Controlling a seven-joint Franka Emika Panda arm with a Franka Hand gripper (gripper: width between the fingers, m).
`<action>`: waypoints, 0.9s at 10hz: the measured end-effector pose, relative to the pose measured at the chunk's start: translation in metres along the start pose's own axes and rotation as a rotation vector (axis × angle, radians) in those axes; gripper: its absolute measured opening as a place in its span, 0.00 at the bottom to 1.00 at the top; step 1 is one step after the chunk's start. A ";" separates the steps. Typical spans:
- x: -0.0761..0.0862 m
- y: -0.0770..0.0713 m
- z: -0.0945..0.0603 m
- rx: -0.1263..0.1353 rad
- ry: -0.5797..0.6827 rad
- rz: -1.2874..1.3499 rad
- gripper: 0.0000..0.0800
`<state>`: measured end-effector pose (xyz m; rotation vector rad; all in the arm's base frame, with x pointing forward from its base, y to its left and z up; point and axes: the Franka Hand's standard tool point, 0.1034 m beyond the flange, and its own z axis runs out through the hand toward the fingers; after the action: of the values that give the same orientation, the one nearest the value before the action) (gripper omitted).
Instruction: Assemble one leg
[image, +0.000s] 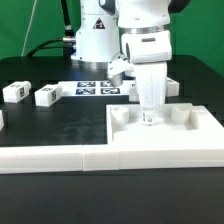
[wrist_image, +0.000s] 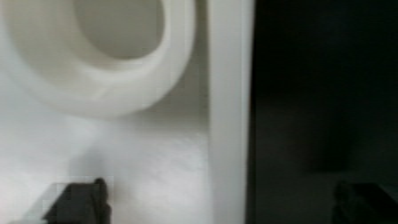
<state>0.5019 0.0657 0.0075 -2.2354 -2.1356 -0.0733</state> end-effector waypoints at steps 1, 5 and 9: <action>0.000 0.000 0.000 0.000 0.000 0.000 0.81; 0.002 -0.004 -0.006 -0.014 0.001 0.030 0.81; 0.011 -0.031 -0.034 -0.039 -0.009 0.121 0.81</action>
Offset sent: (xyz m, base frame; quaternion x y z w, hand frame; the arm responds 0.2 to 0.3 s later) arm 0.0000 0.0000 0.0000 0.0000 0.0000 0.0000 1.0000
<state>0.4715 0.0754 0.0418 -2.3850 -2.0155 -0.1011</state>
